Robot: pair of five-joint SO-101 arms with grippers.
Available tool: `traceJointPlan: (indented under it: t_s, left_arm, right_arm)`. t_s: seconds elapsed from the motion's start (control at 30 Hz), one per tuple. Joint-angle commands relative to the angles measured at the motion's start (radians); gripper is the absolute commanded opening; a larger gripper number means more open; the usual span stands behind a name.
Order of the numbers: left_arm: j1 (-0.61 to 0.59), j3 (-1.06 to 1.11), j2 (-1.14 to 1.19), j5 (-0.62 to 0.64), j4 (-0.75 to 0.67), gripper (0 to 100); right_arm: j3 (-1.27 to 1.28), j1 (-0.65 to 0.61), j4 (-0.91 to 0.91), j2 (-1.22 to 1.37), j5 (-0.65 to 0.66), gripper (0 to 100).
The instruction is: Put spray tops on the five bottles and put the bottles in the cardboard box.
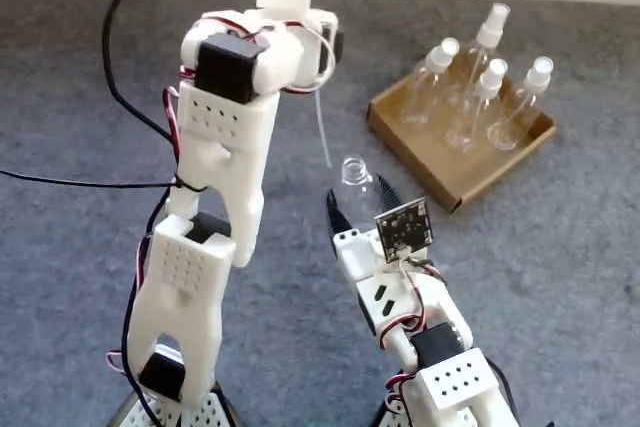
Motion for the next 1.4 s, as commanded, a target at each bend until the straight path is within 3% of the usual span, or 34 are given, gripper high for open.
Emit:
traceJointPlan:
  t_s: [0.0,0.57,0.77,1.13,1.37]
  left_arm:
    - [0.051,-0.041,-0.134,-0.023,0.005,8]
    - [0.084,-0.039,-0.39,-0.021,0.008,8]
    - [0.202,-0.035,-0.46,-0.025,0.009,1]
    - [0.173,0.104,-0.638,-0.025,0.009,1]
    - [0.173,0.424,-0.855,-0.025,0.008,1]
  right_arm:
    - [0.157,-0.004,-0.028,-0.012,0.0,13.5]
    - [0.157,-0.002,-0.027,-0.012,0.0,13.5]
    - [0.157,-0.002,-0.027,-0.008,0.0,13.5]
    - [0.157,-0.002,-0.027,-0.007,0.0,13.5]
    - [0.157,-0.002,-0.025,-0.007,0.0,13.5]
